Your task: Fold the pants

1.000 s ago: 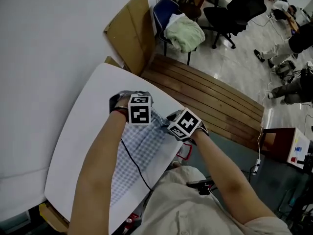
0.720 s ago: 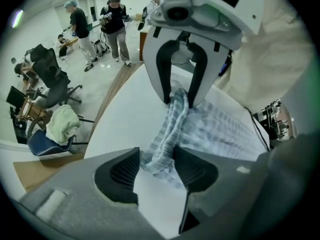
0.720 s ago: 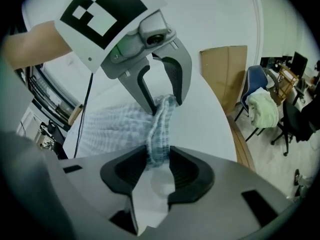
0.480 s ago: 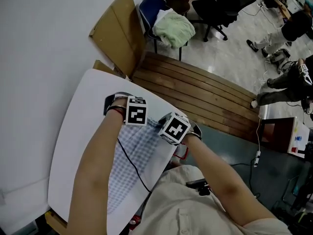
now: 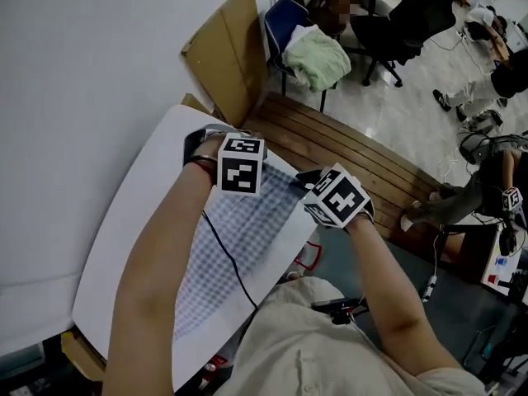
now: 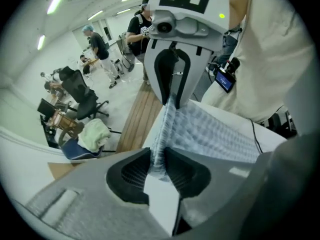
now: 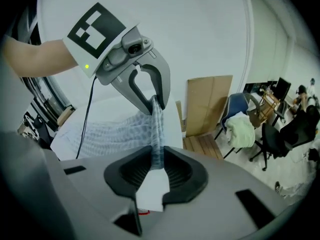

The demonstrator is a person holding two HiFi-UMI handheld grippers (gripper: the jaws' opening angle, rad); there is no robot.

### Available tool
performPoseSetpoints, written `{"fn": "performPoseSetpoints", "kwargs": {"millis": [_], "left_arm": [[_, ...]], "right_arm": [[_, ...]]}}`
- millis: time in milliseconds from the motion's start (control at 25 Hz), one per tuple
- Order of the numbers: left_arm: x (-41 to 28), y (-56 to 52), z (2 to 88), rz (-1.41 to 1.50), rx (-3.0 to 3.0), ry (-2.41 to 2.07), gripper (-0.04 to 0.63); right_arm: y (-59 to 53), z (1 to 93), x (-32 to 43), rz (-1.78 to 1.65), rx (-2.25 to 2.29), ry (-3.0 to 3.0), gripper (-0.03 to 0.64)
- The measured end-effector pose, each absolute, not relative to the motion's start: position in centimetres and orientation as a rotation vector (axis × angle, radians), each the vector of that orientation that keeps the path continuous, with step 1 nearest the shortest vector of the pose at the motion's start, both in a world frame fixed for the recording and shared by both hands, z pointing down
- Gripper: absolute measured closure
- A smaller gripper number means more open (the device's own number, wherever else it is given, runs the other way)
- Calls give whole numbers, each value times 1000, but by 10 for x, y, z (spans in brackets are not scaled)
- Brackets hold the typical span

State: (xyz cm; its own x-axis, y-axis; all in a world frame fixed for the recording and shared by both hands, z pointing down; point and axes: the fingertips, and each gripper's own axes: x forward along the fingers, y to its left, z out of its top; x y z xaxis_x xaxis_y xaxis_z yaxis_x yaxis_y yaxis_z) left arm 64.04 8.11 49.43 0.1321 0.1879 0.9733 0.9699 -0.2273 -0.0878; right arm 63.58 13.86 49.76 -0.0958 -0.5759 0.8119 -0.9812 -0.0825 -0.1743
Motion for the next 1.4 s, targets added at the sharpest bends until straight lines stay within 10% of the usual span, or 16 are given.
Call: {"fn": "performPoseSetpoints", "kwargs": {"millis": [440, 1400], "left_arm": [[617, 75, 395, -947, -1707, -1012, 499], [220, -35, 364, -1137, -2126, -606, 499]], "right_arm": [[131, 390, 603, 882, 1624, -1869, 552], [25, 351, 190, 841, 736, -2432, 558]]}}
